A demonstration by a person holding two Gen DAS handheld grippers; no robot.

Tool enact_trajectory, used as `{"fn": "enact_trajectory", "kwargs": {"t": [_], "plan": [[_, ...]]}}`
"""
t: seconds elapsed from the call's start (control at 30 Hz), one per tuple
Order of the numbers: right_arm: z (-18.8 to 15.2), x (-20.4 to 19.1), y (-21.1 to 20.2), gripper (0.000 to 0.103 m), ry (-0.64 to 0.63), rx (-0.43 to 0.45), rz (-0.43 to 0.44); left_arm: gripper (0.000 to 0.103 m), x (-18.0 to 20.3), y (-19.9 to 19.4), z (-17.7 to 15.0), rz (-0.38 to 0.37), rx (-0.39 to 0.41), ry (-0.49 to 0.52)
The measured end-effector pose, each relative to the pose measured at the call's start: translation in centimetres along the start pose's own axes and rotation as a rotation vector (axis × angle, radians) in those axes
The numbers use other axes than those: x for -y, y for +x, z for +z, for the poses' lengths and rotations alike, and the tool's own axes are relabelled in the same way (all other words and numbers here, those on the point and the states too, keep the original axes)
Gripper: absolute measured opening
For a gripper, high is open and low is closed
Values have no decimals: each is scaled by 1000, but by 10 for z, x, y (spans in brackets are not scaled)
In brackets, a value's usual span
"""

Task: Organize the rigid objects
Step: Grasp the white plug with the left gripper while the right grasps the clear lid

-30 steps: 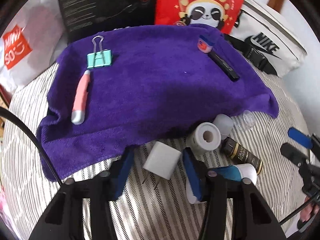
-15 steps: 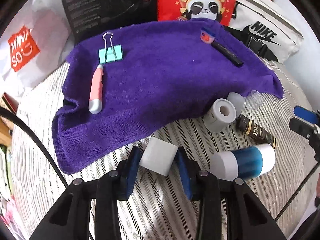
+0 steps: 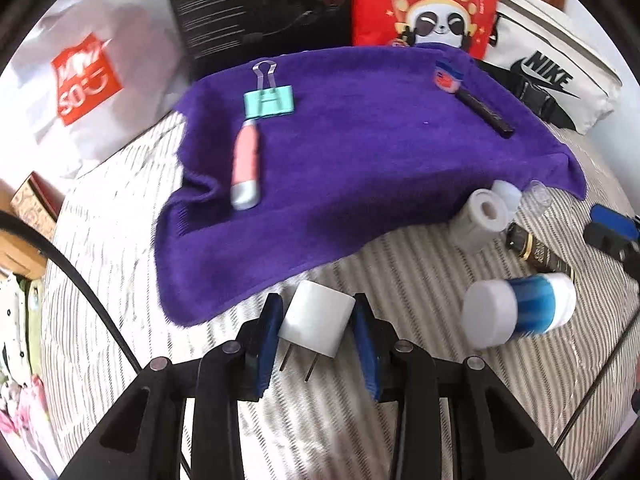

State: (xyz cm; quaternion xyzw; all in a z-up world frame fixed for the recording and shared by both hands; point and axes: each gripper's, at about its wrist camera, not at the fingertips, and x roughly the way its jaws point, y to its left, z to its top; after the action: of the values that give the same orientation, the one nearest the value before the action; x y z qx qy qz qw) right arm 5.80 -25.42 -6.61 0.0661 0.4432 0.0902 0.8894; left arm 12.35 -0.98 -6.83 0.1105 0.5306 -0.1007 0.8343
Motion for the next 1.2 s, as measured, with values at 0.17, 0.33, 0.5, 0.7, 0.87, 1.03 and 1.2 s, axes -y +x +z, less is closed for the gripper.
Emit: {"fn": "enact_trajectory", "kwargs": {"t": [0.17, 0.33, 0.5, 0.7, 0.87, 1.03, 1.2], "plan": [[10, -5, 14, 50, 3, 32, 0, 34, -14, 0, -10, -28, 29, -38], [12, -14, 33, 43, -43, 16, -13, 34, -16, 1, -15, -39, 69, -42], [12, -22, 48, 40, -90, 6, -62, 34, -15, -1, -21, -39, 100, -42], [10, -28, 56, 28, -116, 17, -109, 34, -15, -3, -27, -38, 140, -46], [9, -35, 58, 27, -153, 10, -161, 34, -14, -4, -30, -30, 182, -56], [10, -32, 59, 28, -142, 7, -146, 33, -14, -5, -31, -29, 189, -56], [10, -32, 59, 28, -143, 7, -147, 34, -13, -4, -32, -30, 189, -59]]}}
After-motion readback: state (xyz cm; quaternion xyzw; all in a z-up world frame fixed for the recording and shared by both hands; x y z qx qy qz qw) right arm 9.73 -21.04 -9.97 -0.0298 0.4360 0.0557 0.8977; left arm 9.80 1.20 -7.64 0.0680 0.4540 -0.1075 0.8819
